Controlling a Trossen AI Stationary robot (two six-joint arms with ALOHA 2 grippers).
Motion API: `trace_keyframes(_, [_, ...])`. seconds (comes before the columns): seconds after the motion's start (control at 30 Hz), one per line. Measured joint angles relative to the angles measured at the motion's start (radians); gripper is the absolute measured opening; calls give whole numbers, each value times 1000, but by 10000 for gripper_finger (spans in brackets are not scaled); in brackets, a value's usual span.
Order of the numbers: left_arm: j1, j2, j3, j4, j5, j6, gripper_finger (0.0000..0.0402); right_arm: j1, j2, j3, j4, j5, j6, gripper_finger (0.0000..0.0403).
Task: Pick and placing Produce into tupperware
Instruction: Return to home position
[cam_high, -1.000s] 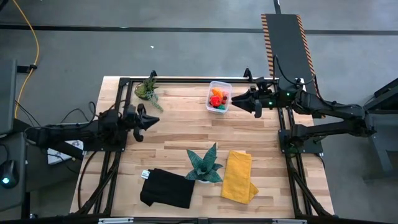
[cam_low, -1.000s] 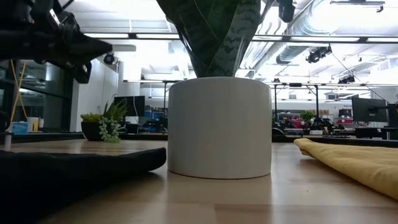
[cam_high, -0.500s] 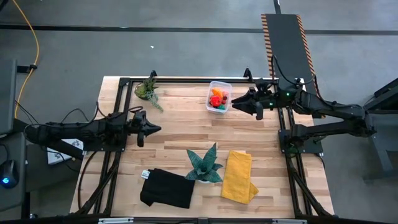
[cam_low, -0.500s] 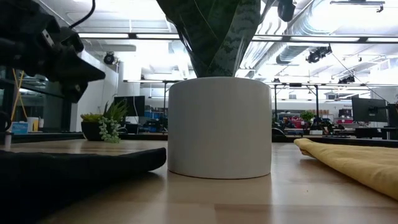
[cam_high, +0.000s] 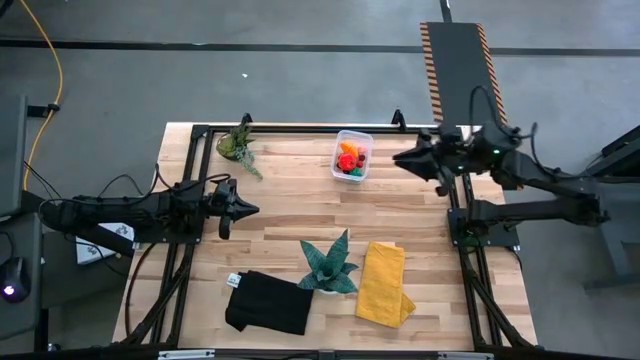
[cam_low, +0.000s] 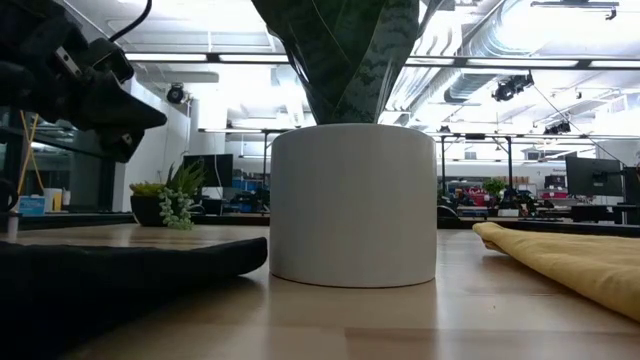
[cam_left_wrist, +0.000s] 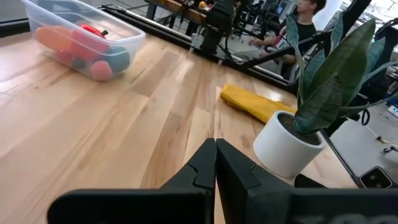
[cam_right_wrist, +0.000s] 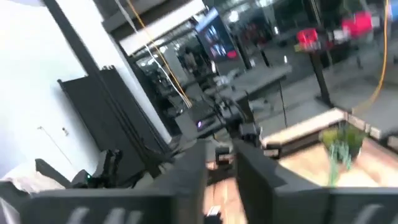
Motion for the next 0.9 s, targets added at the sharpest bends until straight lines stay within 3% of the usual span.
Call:
trace_keyframes(0.13, [0,0,0,0,-1,0,3,37,-61,-3,3,1,-84,8])
trace_keyframes(0.23, [0,0,0,0,-2,0,2,88,-105,-34,20,37,-141,12])
trace_keyframes(0.33, [0,0,0,0,-3,0,1,144,-146,-90,44,140,-211,3])
trace_keyframes(0.4, [0,0,0,0,-3,0,1,174,-171,-162,137,200,-236,3])
trace_keyframes(0.63, [0,0,0,0,-3,0,1,199,-216,-428,545,246,-233,0])
trace_keyframes(0.9, [0,0,0,0,-3,0,1,199,-230,-609,858,219,-229,0])
